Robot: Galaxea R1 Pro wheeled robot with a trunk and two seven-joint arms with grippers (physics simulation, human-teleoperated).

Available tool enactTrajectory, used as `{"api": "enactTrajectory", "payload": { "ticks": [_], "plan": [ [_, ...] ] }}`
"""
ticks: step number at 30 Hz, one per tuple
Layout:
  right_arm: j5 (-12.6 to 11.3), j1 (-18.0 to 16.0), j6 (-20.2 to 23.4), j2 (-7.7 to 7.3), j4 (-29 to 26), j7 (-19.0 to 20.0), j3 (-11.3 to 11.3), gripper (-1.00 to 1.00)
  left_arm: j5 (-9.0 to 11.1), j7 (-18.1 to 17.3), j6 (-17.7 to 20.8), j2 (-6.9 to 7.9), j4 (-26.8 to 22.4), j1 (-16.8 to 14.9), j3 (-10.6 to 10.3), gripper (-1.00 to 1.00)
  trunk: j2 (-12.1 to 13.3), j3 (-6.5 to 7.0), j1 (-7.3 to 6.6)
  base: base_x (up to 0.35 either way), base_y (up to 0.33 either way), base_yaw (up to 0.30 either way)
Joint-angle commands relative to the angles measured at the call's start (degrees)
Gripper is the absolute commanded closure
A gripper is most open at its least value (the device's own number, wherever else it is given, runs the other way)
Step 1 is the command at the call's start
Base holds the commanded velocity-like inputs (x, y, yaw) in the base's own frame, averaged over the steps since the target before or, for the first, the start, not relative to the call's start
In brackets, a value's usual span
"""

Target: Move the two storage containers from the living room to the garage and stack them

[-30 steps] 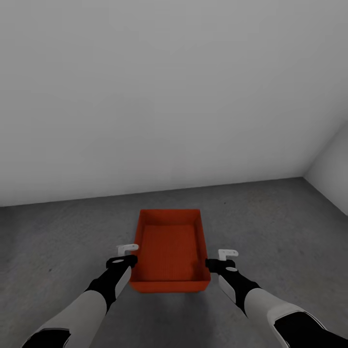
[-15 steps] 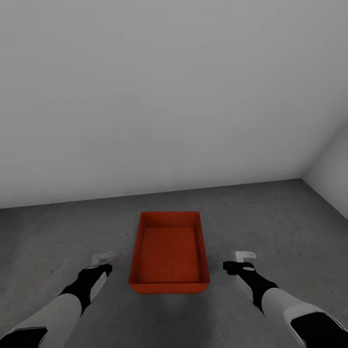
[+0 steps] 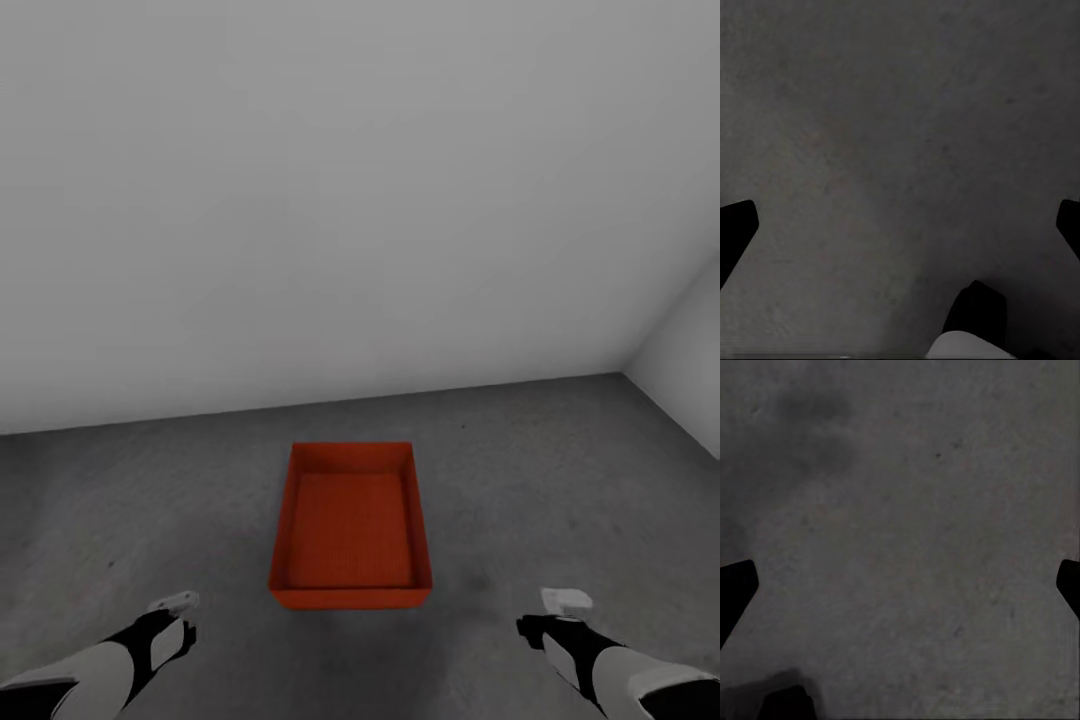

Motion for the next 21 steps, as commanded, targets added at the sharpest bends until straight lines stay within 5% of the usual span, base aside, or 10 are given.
{"api": "enactTrajectory", "payload": {
  "ticks": [1, 13, 21],
  "plan": [
    [-0.4, 2.5, 0.1, 0.07, 0.1, -0.1, 0.5, -1.0, 0.0, 0.2, 0.1, -0.03, 0.0, 0.0, 0.2, -1.0, 0.4, 0.16, -0.23, 0.0, 0.0, 0.0],
    [0.0, 17.9, -5.5, 2.21, 0.2, 0.0, 0.5, -1.0, -0.1, 0.1, -2.5, -0.5, 0.1, 8.5, 0.2, -1.0, 5.2, 2.31, -2.86, 0.0, 0.0, 0.0],
    [-0.7, 25.0, -7.7, 4.82, 0.2, -0.1, 0.4, -1.0, -0.2, -0.2, -7.2, -2.91, 0.1, 16.4, 0.2, -1.0, 8.4, 3.75, -4.62, 0.0, 0.0, 0.0]
  ]
}}
